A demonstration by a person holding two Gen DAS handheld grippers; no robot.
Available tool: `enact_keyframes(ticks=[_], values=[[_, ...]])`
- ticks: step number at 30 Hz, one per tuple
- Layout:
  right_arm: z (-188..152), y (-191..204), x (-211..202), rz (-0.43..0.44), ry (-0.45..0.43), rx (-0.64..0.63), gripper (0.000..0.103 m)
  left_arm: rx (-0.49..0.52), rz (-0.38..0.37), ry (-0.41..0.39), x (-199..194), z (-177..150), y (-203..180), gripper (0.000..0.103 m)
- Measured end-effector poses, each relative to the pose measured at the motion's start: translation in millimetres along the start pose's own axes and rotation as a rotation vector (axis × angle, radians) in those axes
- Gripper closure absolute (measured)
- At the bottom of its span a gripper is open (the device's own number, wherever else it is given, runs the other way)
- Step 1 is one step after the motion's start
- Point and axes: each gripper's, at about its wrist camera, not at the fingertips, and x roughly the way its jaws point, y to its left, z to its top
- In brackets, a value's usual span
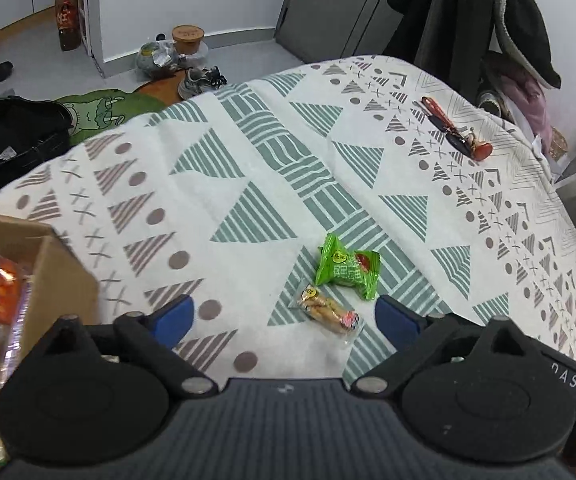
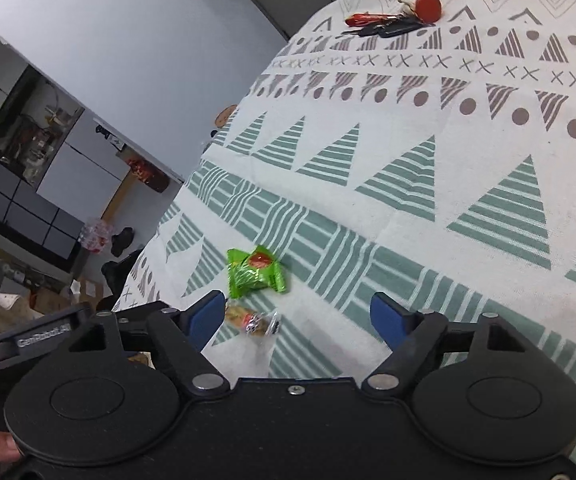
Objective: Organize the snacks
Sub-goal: 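Grasp the yellow-wrapped snack with the left tool while the right tool grasps the green candy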
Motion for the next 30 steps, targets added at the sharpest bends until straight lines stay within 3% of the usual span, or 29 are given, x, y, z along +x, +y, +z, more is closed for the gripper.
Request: enact_keyframes(ticks=[6,8,14,24,28,30], values=[[4,-6,11,-0.018,0.013,-0.005,0.028,-0.046,-0.027,0.044,30,3,-6,0.025],[6,-8,15,-0.025,0.014,-0.006,0.029,-0.065,-0.033,0.061,40,3,-8,0.036],[9,-10,20,-0.029,0.012,-0.011,0.029,-0.119,-0.046,0.095,62,1,-16,0.041],[10,-4,30,-0.033,0.017,-0.051,0.029,-0.133,0.018,0.133,80,-1,-24,0.060],[9,0,33,-0.031,0.017,-0.072,0.029,-0.138,0.068,0.137,82,2,-22,0.080],[8,4,35,-0.032,0.017,-0.095,0.029,-0.138,0.052,0.139,80,3,-18,0.082]])
